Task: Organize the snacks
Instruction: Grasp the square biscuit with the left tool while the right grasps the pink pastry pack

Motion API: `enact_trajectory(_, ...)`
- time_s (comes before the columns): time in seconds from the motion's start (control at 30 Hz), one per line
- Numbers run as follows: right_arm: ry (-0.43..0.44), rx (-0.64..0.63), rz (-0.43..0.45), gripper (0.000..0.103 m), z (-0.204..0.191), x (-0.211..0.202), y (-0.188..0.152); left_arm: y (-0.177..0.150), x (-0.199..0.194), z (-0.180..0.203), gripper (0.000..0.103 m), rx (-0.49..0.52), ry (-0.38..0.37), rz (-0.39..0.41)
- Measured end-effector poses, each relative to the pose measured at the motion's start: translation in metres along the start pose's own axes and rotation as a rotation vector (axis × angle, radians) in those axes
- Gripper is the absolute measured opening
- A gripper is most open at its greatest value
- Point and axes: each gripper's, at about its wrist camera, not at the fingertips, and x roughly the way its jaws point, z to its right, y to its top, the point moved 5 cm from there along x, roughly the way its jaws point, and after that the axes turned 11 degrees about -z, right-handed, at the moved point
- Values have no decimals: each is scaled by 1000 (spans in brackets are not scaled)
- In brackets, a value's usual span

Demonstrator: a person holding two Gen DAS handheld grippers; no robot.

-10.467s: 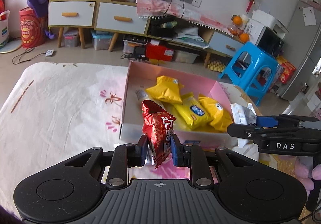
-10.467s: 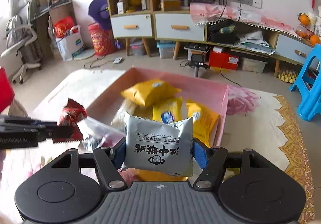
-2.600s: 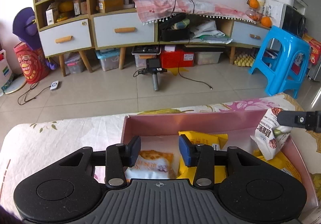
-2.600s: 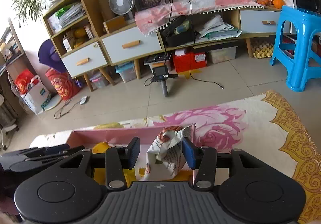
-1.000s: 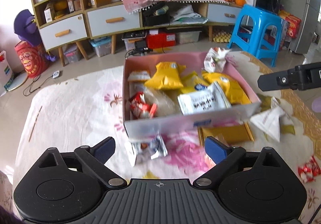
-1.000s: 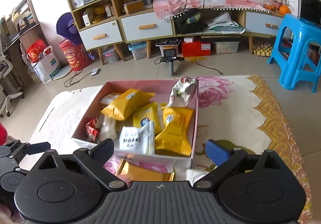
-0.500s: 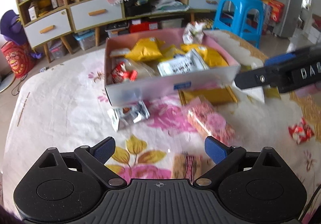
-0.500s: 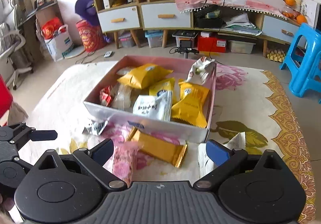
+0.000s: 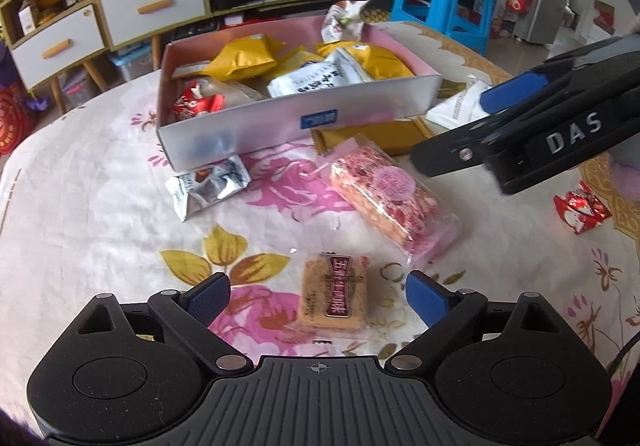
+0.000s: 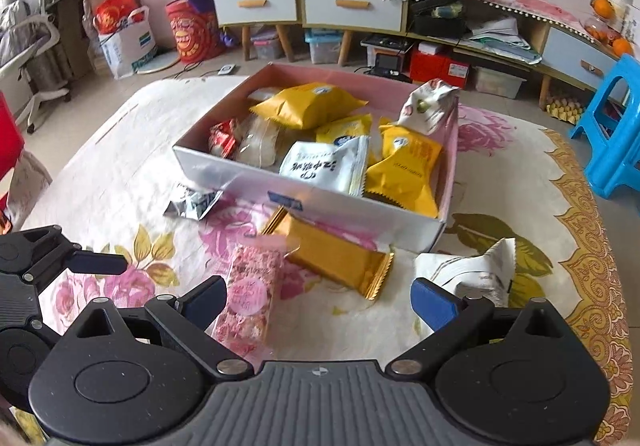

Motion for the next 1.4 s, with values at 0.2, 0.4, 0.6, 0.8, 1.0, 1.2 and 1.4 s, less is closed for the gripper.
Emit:
enact_trajectory(0.2, 7, -22, -20, 91, -7, 5, -1, 0, -1, 1, 73, -1, -32, -2)
enact_trajectory(0.4, 11, -22, -39, 91, -9, 11, -2, -2, 1, -3, 48, -26, -53, -19)
enact_trajectory(0.6, 22, -20, -55, 91, -13, 15, -3, -2, -1, -6, 32, -45, -59, -16)
enact_trajectory(0.8, 25, -30, -67, 91, -18, 19, -4, 0, -2, -16, 31, -80, -12, -20)
enact_trajectory(1.0, 26, -49, -76, 91, -25, 23, -5, 0, -3, -37, 31, -151, 20, -40)
enact_trajectory(1.2, 32, -57, -82, 90, -33, 27, -4, -3, -3, -53, 31, -200, 53, -59)
enact_trajectory(1.4, 37, -73, -93, 85, -43, 33, -2, -5, -4, -62, 31, -223, 64, -67)
